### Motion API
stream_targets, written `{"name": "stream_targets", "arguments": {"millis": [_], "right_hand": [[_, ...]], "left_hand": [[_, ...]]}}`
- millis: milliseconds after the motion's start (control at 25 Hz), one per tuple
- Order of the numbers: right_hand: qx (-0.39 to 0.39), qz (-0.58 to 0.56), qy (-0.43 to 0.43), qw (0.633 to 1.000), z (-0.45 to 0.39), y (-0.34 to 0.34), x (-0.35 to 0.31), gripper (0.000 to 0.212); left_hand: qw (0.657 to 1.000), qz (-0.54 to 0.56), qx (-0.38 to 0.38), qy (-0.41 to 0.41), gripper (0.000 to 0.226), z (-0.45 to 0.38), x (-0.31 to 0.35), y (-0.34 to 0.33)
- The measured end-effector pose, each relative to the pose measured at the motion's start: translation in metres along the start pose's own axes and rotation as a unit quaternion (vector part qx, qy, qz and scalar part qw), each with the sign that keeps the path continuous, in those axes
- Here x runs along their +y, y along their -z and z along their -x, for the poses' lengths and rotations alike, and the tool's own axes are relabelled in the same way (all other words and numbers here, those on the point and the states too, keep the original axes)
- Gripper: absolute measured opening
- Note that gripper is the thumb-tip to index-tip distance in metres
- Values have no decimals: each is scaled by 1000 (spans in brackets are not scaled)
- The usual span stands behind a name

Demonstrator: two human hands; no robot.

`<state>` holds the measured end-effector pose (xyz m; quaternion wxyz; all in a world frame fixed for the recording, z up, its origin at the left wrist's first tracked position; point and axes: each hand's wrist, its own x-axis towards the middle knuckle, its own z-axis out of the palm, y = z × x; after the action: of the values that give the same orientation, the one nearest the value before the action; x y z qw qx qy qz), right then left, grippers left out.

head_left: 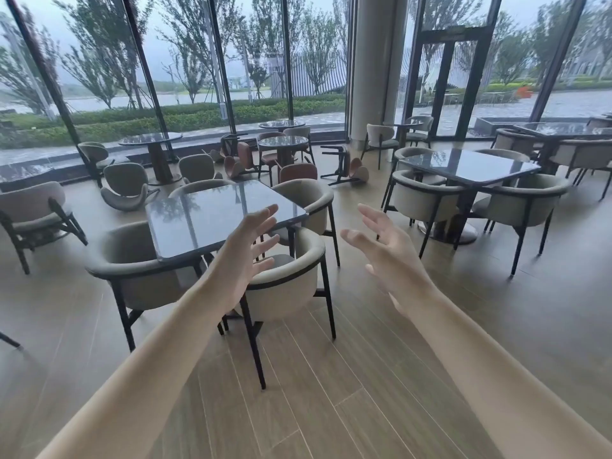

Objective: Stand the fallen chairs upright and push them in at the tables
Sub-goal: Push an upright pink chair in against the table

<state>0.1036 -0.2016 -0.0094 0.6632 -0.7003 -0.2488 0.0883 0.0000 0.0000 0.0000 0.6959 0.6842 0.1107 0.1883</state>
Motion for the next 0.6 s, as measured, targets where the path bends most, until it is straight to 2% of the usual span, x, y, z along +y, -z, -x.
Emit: {"name": "stream_targets", "arguments": {"millis": [280,520,600], "right_hand": [[10,5,-26,1000,-106,101,43,53],[27,17,-32,999,-214,182,70,46],[32,14,-41,999,-248,200,83,43]], "left_hand": [[999,21,-16,26,80,-131,-29,-98],[999,28,-12,33,89,-245,-47,-180],[999,33,-7,40,86,-283,-52,-197]]}}
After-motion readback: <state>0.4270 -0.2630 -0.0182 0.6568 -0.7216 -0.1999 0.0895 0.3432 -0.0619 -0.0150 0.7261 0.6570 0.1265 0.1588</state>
